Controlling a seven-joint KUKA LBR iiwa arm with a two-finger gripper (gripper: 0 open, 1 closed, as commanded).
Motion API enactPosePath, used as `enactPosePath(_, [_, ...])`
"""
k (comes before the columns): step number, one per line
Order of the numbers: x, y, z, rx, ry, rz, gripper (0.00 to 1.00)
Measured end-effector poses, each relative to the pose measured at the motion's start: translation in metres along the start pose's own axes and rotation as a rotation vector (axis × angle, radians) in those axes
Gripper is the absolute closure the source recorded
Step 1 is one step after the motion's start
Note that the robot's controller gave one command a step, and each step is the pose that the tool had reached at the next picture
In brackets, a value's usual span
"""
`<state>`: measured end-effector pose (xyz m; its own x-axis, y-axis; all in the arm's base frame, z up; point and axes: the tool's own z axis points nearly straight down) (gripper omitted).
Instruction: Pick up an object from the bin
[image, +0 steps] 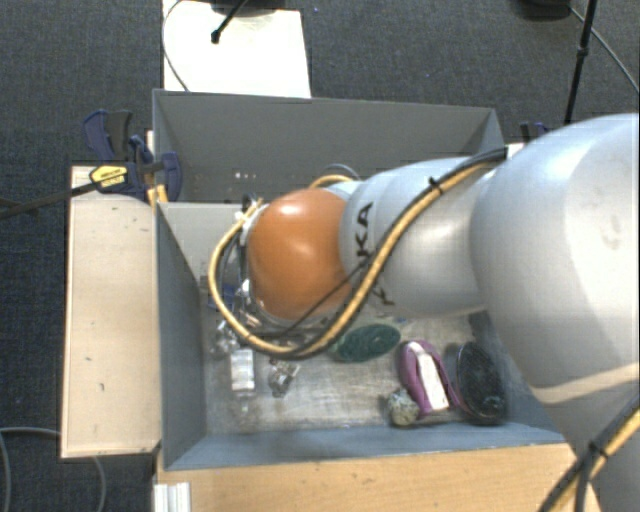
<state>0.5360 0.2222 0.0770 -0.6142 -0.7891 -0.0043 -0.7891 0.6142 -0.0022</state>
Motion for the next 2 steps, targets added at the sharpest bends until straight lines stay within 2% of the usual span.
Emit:
enactPosePath(1, [-0.001,0.002,0.000,-0.003,0.000,0.005,1.00])
enactPosePath(2, [-0.003,0.006,-0.168,0.003,-0.007,-0.052,1.00])
